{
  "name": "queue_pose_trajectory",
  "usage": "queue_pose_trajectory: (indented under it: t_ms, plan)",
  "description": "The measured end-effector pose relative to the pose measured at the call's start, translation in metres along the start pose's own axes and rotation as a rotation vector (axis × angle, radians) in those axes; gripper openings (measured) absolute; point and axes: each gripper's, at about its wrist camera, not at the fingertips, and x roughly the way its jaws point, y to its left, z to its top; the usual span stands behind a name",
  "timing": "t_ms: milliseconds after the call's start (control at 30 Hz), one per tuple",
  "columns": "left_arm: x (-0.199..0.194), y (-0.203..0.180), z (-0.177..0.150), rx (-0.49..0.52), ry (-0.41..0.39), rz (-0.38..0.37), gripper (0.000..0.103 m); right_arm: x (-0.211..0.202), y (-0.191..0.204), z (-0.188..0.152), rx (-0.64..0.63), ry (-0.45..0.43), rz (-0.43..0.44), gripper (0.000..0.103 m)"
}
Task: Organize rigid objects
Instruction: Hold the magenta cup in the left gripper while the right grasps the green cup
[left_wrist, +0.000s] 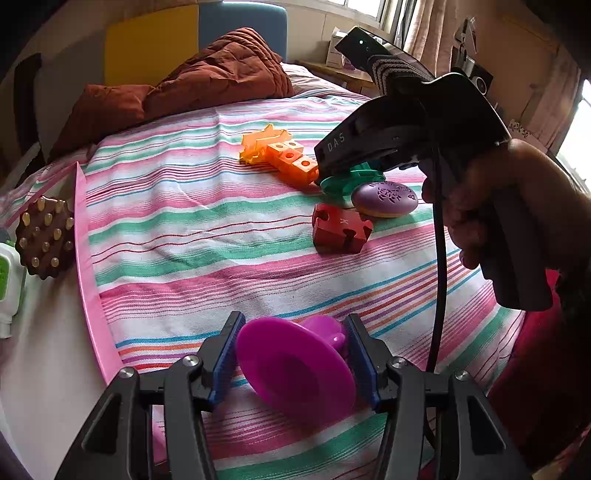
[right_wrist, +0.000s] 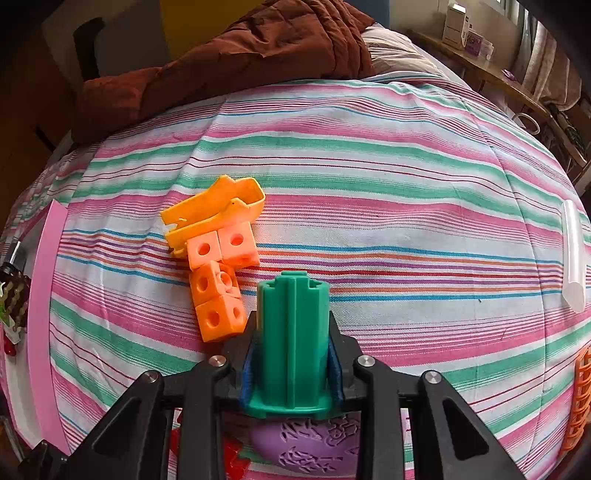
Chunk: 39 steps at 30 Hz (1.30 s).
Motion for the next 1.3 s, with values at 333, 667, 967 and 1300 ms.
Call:
queue_pose_trajectory:
  t_ms: [333,667,967,1300]
  plan:
    - [0.0,-0.004,-0.003,0.009,-0.005,0.02,0.055,-0.004,0.013,-0.014,-0.086,-0.034,-0.061,0.03]
    - [-0.01,-0.005,-0.01,0.013,0.001,0.043,0.055,-0.002,0.025,-0.011,-0.133,-0.054,-0.096,0.03]
    - [-0.034,-0.006,-0.007,0.01,-0.049,0.059,0.055,0.001,0.024,-0.008,-0.145,-0.059,-0.105,0.03]
    - [-0.063,0.004,-0.004,-0.027,-0.085,0.065,0.055,0.0,0.028,-0.012,-0.163,-0.072,-0.125,0.03]
